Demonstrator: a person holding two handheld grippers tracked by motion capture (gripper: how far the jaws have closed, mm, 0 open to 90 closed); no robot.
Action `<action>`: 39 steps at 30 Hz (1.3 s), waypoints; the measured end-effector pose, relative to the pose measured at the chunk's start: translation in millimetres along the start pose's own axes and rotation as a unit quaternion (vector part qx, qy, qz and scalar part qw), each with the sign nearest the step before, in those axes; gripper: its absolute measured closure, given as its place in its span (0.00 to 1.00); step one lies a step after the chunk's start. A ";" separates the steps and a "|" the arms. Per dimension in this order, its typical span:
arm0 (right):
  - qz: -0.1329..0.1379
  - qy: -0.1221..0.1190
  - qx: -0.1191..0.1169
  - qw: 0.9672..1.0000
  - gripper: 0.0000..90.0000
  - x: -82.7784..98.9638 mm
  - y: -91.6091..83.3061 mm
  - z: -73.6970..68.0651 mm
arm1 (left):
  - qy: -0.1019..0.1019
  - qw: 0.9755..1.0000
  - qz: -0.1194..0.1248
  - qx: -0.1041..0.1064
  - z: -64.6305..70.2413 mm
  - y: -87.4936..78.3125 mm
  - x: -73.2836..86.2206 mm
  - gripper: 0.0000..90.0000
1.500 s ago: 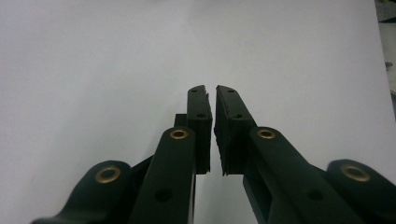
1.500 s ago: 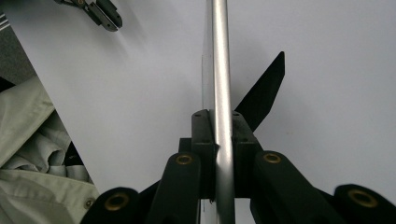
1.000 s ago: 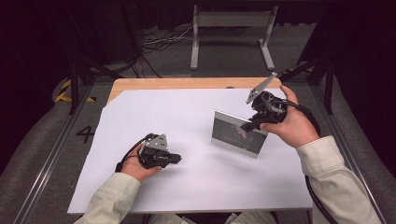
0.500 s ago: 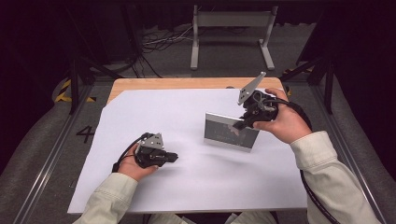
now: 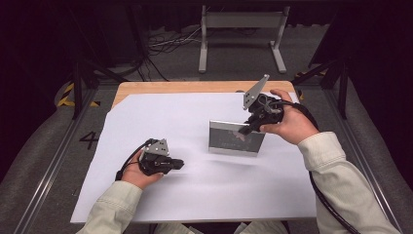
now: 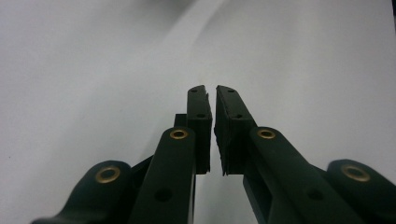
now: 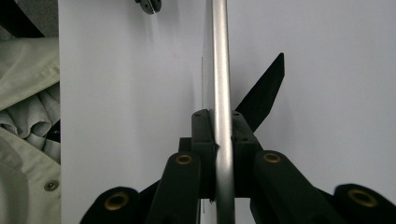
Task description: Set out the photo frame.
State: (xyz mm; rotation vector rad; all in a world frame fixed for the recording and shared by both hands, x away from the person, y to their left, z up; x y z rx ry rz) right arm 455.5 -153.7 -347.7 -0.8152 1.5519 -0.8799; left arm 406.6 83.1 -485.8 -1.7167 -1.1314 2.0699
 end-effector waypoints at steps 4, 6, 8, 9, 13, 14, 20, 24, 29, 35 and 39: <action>-0.001 -0.020 -0.010 1.000 0.93 -0.9 5.5 5.7 | -0.003 1.000 0.003 -0.001 0.3 -1.5 0.8 0.94; -0.006 -0.023 -0.020 1.000 0.93 -0.5 10.2 7.8 | -0.005 1.000 0.001 -0.002 -0.2 -2.1 2.4 0.94; -0.009 -0.025 -0.022 0.999 0.93 -0.2 11.0 8.3 | -0.006 1.000 0.001 -0.002 -0.1 -2.2 3.4 0.94; -0.011 -0.026 -0.024 0.999 0.93 0.1 11.8 9.2 | -0.007 1.000 0.000 -0.002 -0.2 -2.3 3.9 0.94; -0.007 -0.038 -0.030 0.999 0.93 0.9 14.9 13.9 | -0.008 1.000 0.000 -0.002 -0.2 -3.0 4.9 0.94; -0.007 -0.038 -0.033 0.999 0.93 1.7 16.0 14.9 | -0.008 1.000 0.000 -0.002 -0.1 -3.1 4.9 0.94; -0.017 -0.039 -0.043 0.998 0.93 6.3 20.5 17.6 | -0.009 1.000 0.000 0.000 0.3 -2.5 4.5 0.94; -0.015 -0.038 -0.045 0.998 0.93 7.4 22.0 20.5 | -0.007 1.000 0.000 0.002 0.3 -1.4 3.5 0.94; -0.019 -0.035 -0.055 0.998 0.93 10.1 25.1 22.1 | -0.007 1.000 0.001 0.005 0.9 -0.8 2.6 0.94; -0.016 -0.026 -0.056 0.998 0.93 13.4 27.6 24.4 | -0.005 1.000 0.002 0.005 1.5 -1.0 1.4 0.94; -0.013 -0.027 -0.059 0.998 0.93 15.1 28.0 25.3 | -0.004 1.000 0.001 0.005 1.4 -0.5 1.8 0.94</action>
Point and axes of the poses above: each handheld gripper's, and its own axes: y roughly forward along the jaws, x roughly out of its underside, z roughly to its right, the point moved 9 cm from there along y, roughly forward along the jaws, and after that the axes turned 7 degrees about -x, right-handed, at the moved point
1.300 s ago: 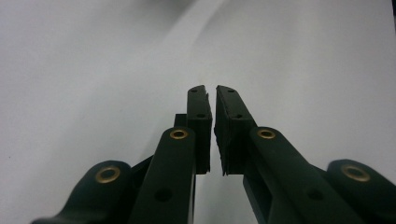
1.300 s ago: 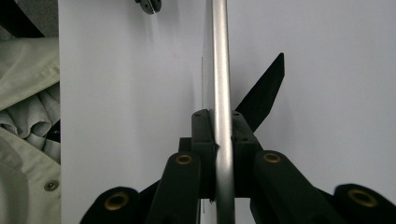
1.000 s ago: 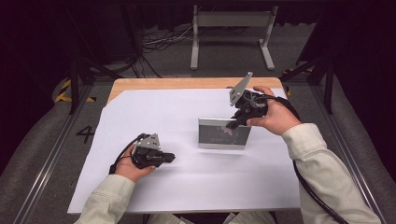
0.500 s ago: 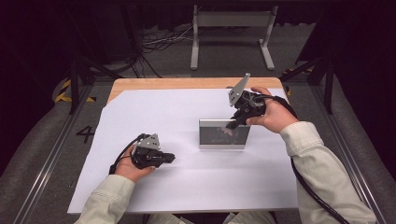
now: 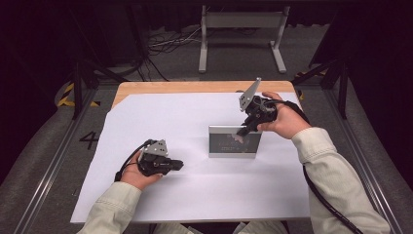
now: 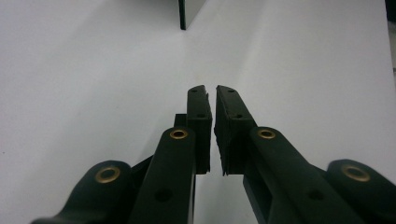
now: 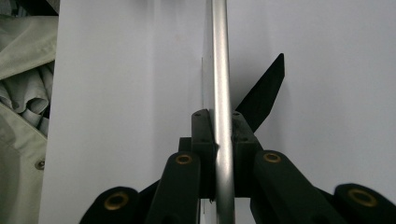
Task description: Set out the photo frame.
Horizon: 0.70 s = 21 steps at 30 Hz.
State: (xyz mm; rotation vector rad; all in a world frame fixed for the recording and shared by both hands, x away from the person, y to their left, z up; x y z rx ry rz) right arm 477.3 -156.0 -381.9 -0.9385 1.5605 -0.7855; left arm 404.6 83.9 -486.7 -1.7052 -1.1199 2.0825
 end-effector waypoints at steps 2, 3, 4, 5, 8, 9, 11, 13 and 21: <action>-0.003 -0.003 0.000 1.000 0.93 1.5 -0.1 0.5 | 0.001 1.000 0.000 -0.001 0.2 0.1 0.0 0.94; -0.002 -0.004 0.000 1.000 0.93 1.8 0.0 0.9 | -0.001 1.000 0.000 0.000 0.6 0.1 0.1 0.94; 0.000 -0.002 -0.001 1.000 0.93 2.0 -0.1 1.1 | 0.000 1.000 0.000 0.000 0.5 0.1 0.1 0.94; 0.002 -0.002 -0.001 1.000 0.93 1.9 0.0 1.8 | 0.000 1.000 0.001 -0.001 0.4 0.0 0.1 0.94; 0.004 -0.001 -0.001 1.000 0.93 2.3 -0.3 2.6 | 0.000 1.000 0.000 0.000 0.2 0.0 0.1 0.94; 0.005 -0.002 0.001 1.000 0.93 2.3 -0.4 3.5 | 0.000 1.000 0.000 0.000 0.3 0.3 0.0 0.94; 0.005 -0.005 0.005 1.000 0.92 2.2 -0.4 5.1 | -0.001 1.000 -0.001 0.001 0.7 0.5 0.3 0.94; 0.006 -0.002 0.010 1.000 0.91 2.4 -0.7 6.8 | 0.000 1.000 -0.001 0.000 0.7 0.5 0.3 0.94; 0.010 0.023 0.023 0.999 0.75 3.3 -0.7 12.7 | -0.003 1.000 0.000 -0.001 1.0 -1.2 2.1 0.94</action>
Point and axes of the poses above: each handheld gripper's, and its own axes: y roughly forward along the jaws, x roughly out of its underside, z roughly to its right, the point moved 9 cm from there along y, roughly forward along the jaws, and after that the axes turned 7 degrees about -x, right-handed, at the moved point
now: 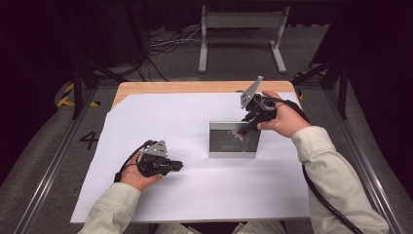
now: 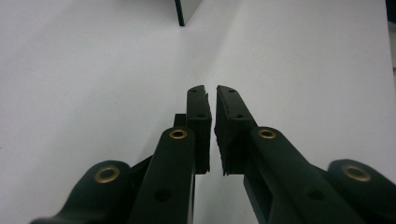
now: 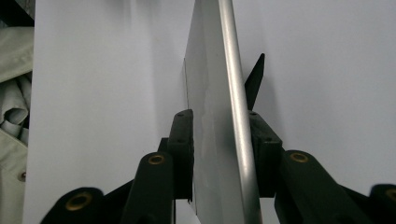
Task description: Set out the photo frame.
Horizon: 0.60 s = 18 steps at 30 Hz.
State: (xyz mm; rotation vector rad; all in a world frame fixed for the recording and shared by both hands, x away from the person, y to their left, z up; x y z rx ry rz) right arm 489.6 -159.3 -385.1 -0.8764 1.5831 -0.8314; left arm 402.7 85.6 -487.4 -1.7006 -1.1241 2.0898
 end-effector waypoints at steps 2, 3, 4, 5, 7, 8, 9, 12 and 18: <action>0.004 0.005 0.001 1.000 0.72 -0.4 0.0 0.2 | 0.000 1.000 0.000 0.000 -0.1 -0.3 0.2 0.94; 0.006 0.008 0.001 1.000 0.69 -0.5 -0.5 0.2 | 0.000 1.000 -0.001 -0.001 -0.5 -0.5 0.7 0.94; 0.011 0.015 0.002 1.000 0.65 -0.4 -1.2 0.1 | 0.000 1.000 -0.001 -0.001 -0.6 -0.4 1.1 0.94; 0.018 0.022 0.000 1.000 0.62 -0.6 -1.6 -0.4 | 0.000 1.000 -0.002 -0.001 -0.7 -0.5 1.5 0.94; 0.023 0.025 0.006 0.999 0.57 1.1 -3.9 0.1 | -0.001 1.000 -0.002 -0.002 -0.7 -0.7 2.0 0.93; 0.023 0.025 0.006 0.999 0.57 1.1 -3.9 0.1 | -0.001 1.000 -0.002 -0.002 -0.7 -0.7 2.0 0.93; 0.028 0.025 0.006 0.999 0.55 1.3 -4.4 0.5 | -0.002 1.000 -0.002 -0.002 -0.7 -0.9 1.9 0.93; 0.035 0.028 0.014 0.999 0.53 3.2 -8.1 -0.3 | -0.002 1.000 -0.001 -0.003 -1.5 -1.1 2.0 0.93; 0.048 0.027 0.037 0.998 0.49 5.9 -19.6 -3.1 | -0.003 1.000 -0.001 -0.005 -2.5 -1.1 2.0 0.93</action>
Point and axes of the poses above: each handheld gripper's, and its own axes: y roughly forward along the jaws, x roughly out of its underside, z roughly to its right, the point moved 9 cm from there along y, roughly forward along the jaws, and after that the axes turned 7 degrees about -x, right-handed, at the moved point
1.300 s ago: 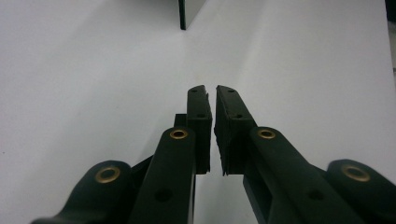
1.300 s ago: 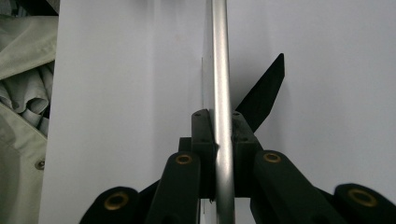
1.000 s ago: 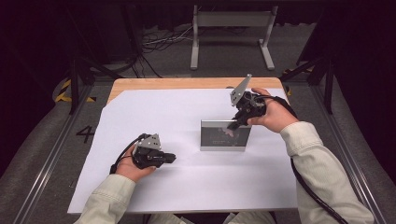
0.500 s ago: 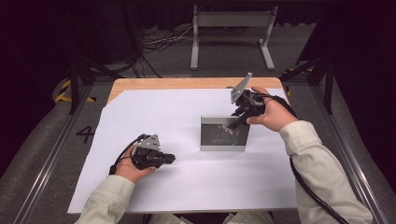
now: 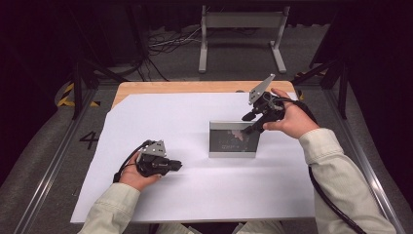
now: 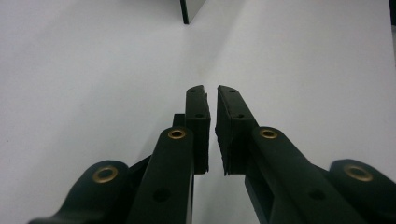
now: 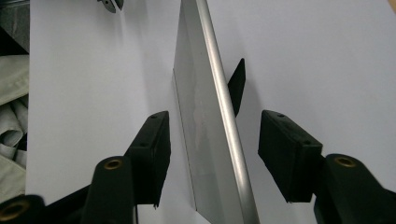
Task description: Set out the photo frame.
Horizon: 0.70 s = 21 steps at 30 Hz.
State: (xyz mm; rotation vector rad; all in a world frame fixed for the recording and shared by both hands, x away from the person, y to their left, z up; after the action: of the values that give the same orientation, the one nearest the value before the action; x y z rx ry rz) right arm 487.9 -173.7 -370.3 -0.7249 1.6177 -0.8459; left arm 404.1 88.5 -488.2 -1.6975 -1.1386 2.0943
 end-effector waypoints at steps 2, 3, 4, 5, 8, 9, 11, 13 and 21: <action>0.005 -0.001 0.007 1.000 0.48 0.8 -5.0 -1.0 | 0.000 1.000 0.000 0.000 -0.1 -0.1 -0.1 0.93; 0.011 0.002 0.011 1.000 0.47 1.2 -7.9 -2.0 | -0.001 1.000 0.000 -0.001 -0.2 -0.3 -0.1 0.93; 0.014 0.002 0.015 1.000 0.47 1.8 -10.3 -2.4 | 0.000 1.000 0.001 0.000 -0.2 -0.5 -0.3 0.93; 0.016 0.003 0.020 1.000 0.47 2.9 -13.6 -2.5 | 0.000 1.000 0.002 -0.001 -0.2 -0.5 -0.5 0.93; 0.024 0.006 0.030 0.999 0.46 4.9 -21.3 -2.8 | -0.002 1.000 0.002 -0.002 -0.6 -1.3 -0.6 0.92; 0.026 0.007 0.032 0.999 0.46 5.5 -23.1 -2.9 | -0.003 1.000 0.002 -0.002 -0.8 -1.5 -0.6 0.92; 0.031 0.009 0.039 0.999 0.44 7.2 -27.5 -3.5 | -0.005 1.000 0.002 -0.002 -1.2 -2.0 -0.4 0.92; 0.036 0.013 0.044 0.998 0.43 9.3 -32.0 -4.6 | -0.005 1.000 0.003 -0.003 -2.1 -2.0 -0.3 0.92; 0.044 0.020 0.059 0.997 0.42 19.5 -47.0 -6.4 | -0.006 1.000 0.004 -0.005 -3.9 -3.2 -0.4 0.91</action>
State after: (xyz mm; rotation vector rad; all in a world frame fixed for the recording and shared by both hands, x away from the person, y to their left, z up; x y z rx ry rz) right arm 478.9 -214.8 -341.0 -0.5534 1.6087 -0.8873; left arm 406.8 92.1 -485.9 -1.6984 -1.1494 2.1112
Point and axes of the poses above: each handheld gripper's, and its own axes: y roughly forward along the jaws, x roughly out of its underside, z roughly to its right, the point moved 9 cm from there along y, roughly forward along the jaws, and after that the axes turned 7 degrees about -x, right-handed, at the moved point
